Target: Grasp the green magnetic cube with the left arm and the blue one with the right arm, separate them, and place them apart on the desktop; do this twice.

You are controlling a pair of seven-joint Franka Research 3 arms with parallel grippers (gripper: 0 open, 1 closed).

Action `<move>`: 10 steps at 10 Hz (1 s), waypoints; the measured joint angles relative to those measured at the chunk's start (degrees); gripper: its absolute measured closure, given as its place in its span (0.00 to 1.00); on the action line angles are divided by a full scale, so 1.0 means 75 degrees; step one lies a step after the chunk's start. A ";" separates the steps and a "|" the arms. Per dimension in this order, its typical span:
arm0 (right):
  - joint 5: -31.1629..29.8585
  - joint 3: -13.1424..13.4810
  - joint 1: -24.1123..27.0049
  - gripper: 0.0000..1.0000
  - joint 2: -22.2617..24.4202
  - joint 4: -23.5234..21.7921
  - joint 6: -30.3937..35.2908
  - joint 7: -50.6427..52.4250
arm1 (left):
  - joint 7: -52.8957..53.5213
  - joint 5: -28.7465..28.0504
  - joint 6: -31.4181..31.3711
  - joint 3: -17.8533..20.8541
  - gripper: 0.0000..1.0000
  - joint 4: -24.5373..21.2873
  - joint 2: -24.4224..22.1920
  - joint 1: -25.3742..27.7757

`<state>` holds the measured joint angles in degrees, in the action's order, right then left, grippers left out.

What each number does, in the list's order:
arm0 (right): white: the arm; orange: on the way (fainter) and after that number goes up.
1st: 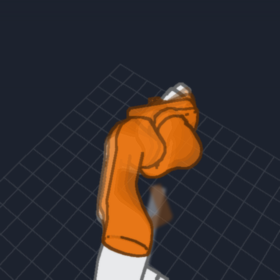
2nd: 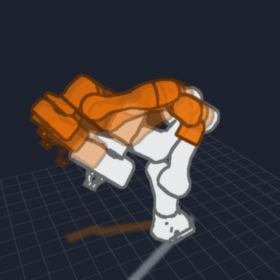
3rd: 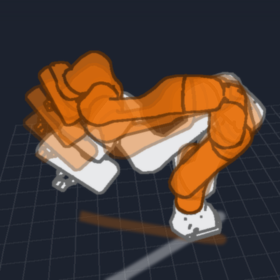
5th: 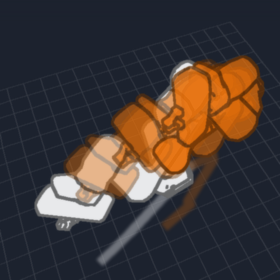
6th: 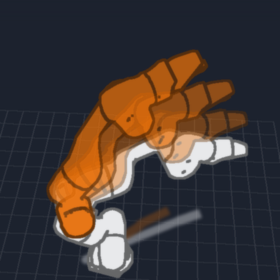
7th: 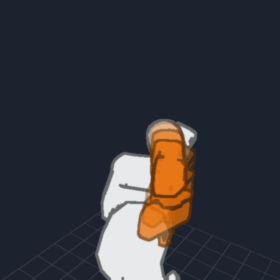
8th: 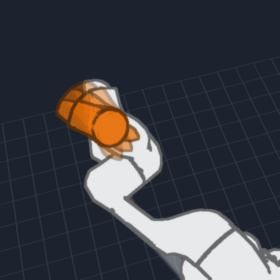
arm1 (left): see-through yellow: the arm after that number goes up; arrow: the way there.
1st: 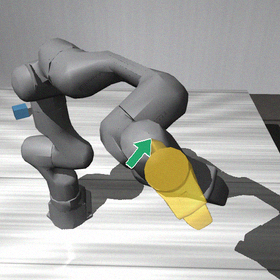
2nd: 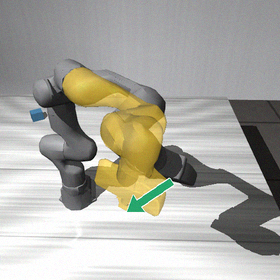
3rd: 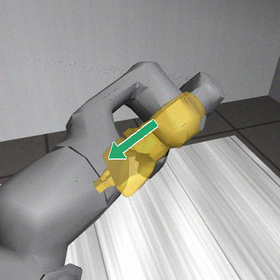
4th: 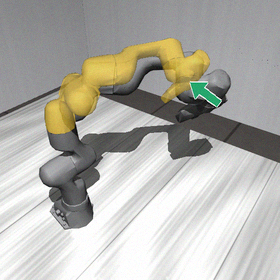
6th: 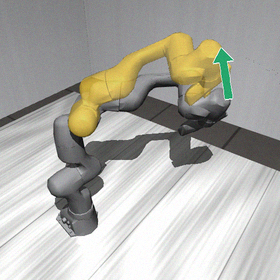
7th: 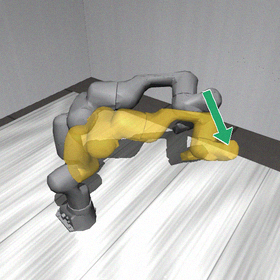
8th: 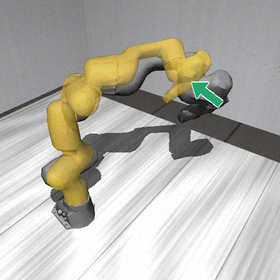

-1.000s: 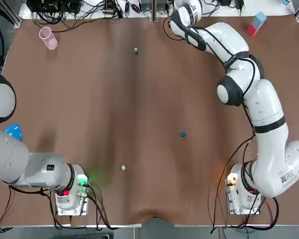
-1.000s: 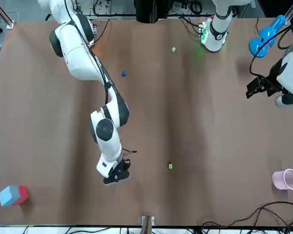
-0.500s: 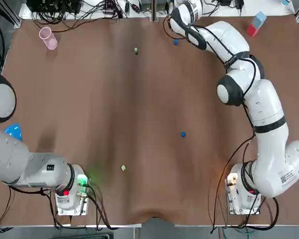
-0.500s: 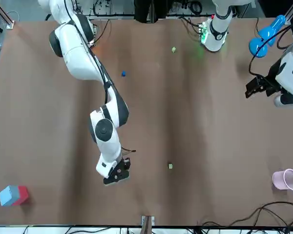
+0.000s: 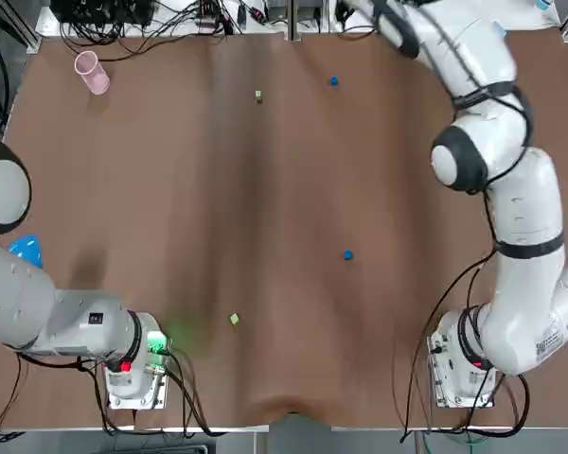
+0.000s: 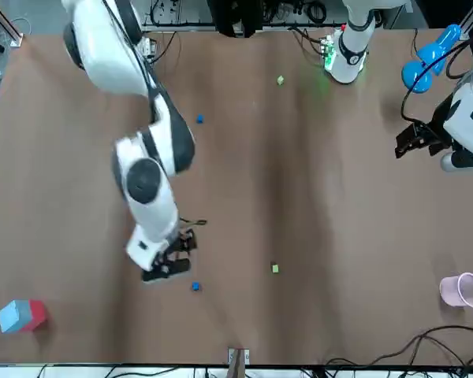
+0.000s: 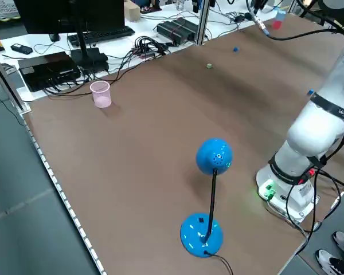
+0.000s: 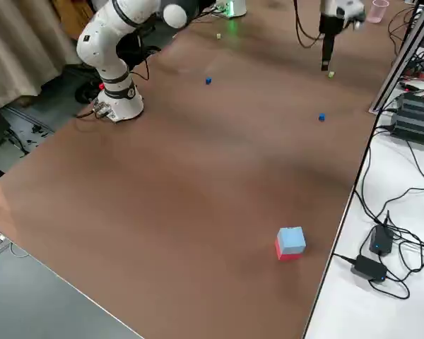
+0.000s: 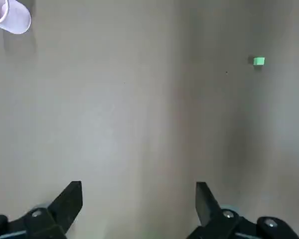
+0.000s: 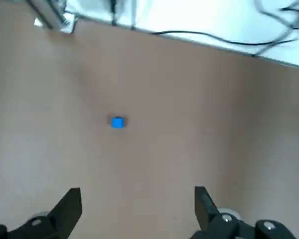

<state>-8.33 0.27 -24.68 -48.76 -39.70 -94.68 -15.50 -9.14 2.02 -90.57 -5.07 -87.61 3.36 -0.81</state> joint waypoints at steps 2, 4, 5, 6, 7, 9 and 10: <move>0.0289 -0.0003 0.0655 0.00 0.1558 -0.1140 0.0456 0.0031 | -0.0014 0.0000 0.0013 0.0036 0.00 0.0024 -0.0004 0.0029; 0.0762 -0.0024 0.1513 0.00 0.3323 -0.2839 0.0542 0.0532 | -0.0048 0.0000 0.0022 0.0040 0.00 0.0025 -0.0001 0.0033; 0.0837 -0.0045 0.1905 0.00 0.4152 -0.3765 0.0589 0.0822 | -0.0086 0.0000 0.0024 0.0042 0.00 0.0028 0.0000 0.0035; 0.0879 -0.0054 0.2176 0.00 0.4965 -0.4772 0.0619 0.0949 | -0.0116 0.0000 0.0034 0.0052 0.00 0.0033 -0.0001 0.0042; 0.0887 -0.0062 0.2316 0.00 0.5618 -0.5630 0.0635 0.0960 | -0.0122 0.0000 0.0066 0.0063 0.00 0.0035 -0.0001 0.0050; 0.0902 -0.0150 0.2538 0.00 0.6168 -0.6576 0.0430 0.1002 | -0.0123 0.0000 0.0090 0.0068 0.00 0.0035 -0.0002 0.0055; 0.0908 -0.0227 0.2647 0.01 0.6192 -0.6899 0.0040 0.1287 | -0.0123 -0.0001 0.0090 0.0069 0.00 0.0036 -0.0002 0.0055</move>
<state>-1.52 -1.43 -4.83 -2.31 -91.44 -94.38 -5.84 -10.05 2.02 -89.89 -4.56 -87.34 3.35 -0.40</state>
